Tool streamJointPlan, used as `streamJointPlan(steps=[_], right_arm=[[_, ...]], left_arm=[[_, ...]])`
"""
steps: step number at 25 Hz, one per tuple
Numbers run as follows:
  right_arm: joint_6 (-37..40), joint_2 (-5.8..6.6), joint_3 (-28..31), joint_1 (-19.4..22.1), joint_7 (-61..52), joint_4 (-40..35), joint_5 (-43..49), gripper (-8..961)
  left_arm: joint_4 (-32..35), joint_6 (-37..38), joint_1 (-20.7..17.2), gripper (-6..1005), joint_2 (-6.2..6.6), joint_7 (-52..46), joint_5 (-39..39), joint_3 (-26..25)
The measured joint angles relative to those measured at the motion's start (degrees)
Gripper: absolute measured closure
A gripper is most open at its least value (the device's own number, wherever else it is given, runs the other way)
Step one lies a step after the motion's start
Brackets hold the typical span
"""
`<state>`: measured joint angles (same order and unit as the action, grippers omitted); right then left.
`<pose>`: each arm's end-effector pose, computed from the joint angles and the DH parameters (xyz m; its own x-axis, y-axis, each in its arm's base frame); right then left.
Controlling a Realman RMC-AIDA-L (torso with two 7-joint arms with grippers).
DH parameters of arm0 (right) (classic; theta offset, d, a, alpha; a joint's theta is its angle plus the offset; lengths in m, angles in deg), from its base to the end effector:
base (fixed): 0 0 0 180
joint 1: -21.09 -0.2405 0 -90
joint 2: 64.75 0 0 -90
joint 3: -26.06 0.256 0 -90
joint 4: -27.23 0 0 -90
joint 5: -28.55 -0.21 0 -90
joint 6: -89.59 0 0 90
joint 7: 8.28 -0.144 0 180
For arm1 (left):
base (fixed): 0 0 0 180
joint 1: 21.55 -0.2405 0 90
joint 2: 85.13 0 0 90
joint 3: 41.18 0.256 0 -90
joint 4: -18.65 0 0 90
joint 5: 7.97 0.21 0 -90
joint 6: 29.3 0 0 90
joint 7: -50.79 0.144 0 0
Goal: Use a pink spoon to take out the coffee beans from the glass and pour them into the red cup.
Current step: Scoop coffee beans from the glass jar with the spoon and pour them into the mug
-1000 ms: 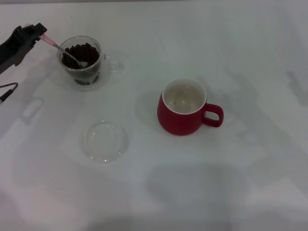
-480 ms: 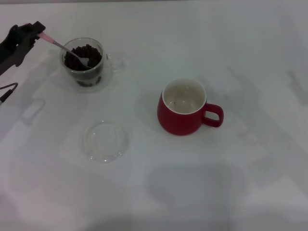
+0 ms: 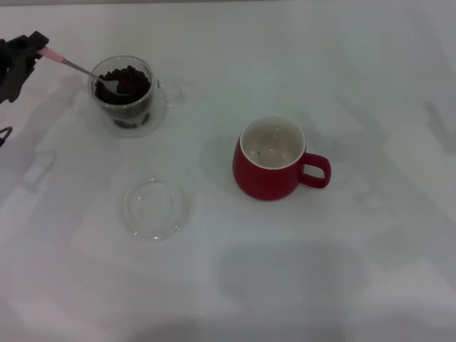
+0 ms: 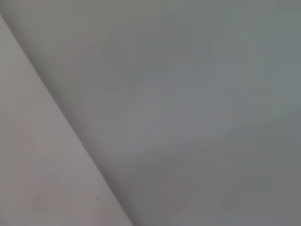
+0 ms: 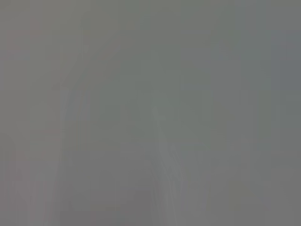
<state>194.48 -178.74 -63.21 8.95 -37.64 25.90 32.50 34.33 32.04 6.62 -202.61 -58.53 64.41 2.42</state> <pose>0.3471 0.2209 0.0603 0.5034 0.3288 -0.7991 -0.7233 -0.3455 -0.5978 -0.3238 0.3602 0.0016 -0.2827 0.4951 0.8215 0.9318 -0.0613 0.3577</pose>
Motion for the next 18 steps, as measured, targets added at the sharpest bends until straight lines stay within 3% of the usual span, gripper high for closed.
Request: streamJointPlan(steps=[11,18], right_arm=[[-0.4,-0.06,0.0,-1.4,0.0,-0.1,0.0,215],[-0.6,-0.18,0.0,-1.9,0.0,-0.1,0.0,215]], left_arm=[[0.4,5.6,-1.1,865,0.50,1.6,-1.0,0.2],[0.4,11.2,1.2,865,0.70,1.5,1.9,0.7]])
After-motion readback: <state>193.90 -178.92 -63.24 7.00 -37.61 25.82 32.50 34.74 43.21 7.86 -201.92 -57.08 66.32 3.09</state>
